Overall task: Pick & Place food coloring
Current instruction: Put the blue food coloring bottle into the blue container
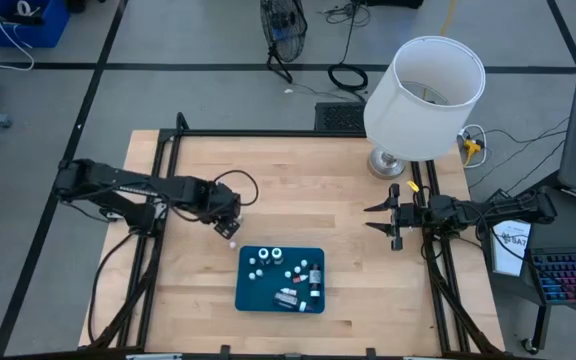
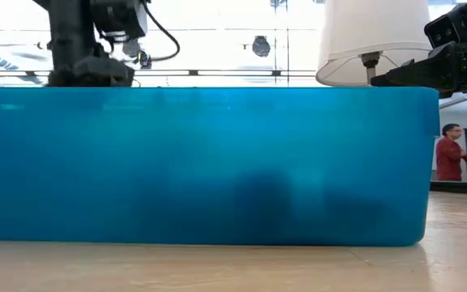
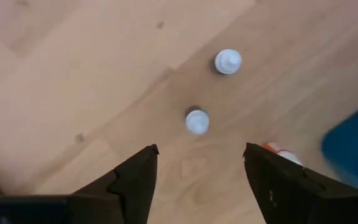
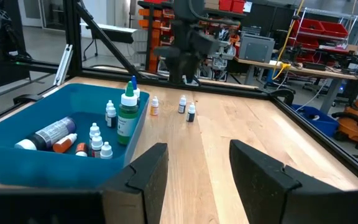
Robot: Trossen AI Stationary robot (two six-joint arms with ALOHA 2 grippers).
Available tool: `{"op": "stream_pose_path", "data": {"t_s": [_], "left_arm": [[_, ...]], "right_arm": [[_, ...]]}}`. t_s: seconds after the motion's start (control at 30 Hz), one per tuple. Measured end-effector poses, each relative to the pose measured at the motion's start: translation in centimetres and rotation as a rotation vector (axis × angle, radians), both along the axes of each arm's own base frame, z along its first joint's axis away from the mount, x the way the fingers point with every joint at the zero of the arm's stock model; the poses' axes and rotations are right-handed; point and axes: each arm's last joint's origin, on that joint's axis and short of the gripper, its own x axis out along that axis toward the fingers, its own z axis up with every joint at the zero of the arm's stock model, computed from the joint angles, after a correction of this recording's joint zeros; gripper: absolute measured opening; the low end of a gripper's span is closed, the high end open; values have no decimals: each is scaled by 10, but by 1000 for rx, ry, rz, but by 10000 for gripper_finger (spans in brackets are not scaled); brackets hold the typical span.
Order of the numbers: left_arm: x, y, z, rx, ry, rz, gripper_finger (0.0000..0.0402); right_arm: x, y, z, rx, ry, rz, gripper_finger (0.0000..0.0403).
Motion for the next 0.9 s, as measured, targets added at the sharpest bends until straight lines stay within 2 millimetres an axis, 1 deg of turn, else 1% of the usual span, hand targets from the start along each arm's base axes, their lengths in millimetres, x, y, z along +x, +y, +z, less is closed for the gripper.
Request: {"op": "stream_pose_path", "data": {"t_s": [0.1, 0.23, 0.5, 0.7, 0.9], "left_arm": [[0, 7, -14, -52, -30, 1, 241], [-4, 11, -30, -69, -36, 3, 233], [-10, 15, -45, -65, -41, 14, 219], [-10, 19, -51, -60, -59, 20, 219], [-8, 21, -50, -56, -84, 9, 209]], "right_arm": [[0, 0, 0, 0, 0, 0, 161], [0, 0, 0, 0, 0, 0, 161], [0, 0, 0, 0, 0, 0, 162], [0, 0, 0, 0, 0, 0, 161], [0, 0, 0, 0, 0, 0, 160]]}}
